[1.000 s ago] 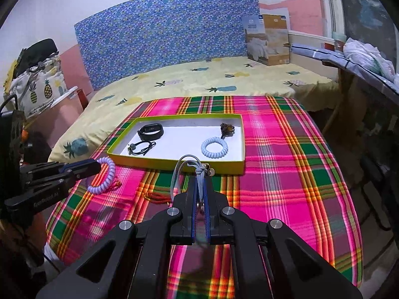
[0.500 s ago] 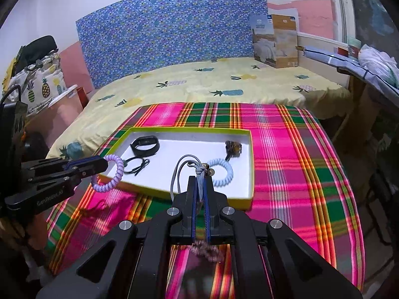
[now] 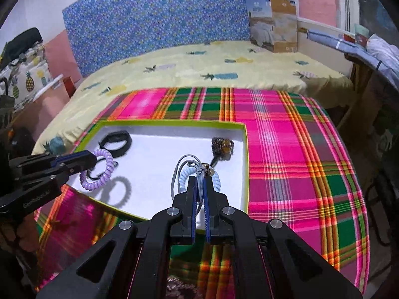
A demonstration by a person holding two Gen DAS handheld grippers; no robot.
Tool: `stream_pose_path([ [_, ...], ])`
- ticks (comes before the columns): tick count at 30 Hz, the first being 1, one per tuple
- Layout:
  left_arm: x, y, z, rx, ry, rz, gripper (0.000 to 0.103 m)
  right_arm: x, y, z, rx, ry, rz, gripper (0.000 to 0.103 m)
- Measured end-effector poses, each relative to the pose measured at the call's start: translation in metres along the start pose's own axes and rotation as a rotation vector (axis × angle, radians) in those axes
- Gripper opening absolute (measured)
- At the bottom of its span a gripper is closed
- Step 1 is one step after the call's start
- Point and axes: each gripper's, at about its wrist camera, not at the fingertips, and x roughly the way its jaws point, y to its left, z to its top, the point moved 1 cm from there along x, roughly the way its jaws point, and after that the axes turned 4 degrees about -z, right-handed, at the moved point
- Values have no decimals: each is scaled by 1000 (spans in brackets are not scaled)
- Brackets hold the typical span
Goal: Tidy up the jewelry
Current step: 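Open the left tool over the tray to drop the lavender coil while the right tool releases the keychain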
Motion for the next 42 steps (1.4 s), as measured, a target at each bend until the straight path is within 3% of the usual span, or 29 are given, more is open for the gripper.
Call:
stream_pose_path([
  [20, 22, 8, -8, -32, 69, 4, 11, 31, 2, -6, -26, 129, -41, 8],
  [23, 23, 7, -7, -30, 71, 4, 11, 30, 2, -6, -24, 127, -39, 14],
  [32, 16, 7, -7, -35, 63, 6, 11, 17, 2, -8, -17, 100, -22, 15],
  [42, -24, -2, -17, -18, 9, 13, 11, -27, 9, -18, -12, 29, -2, 15],
])
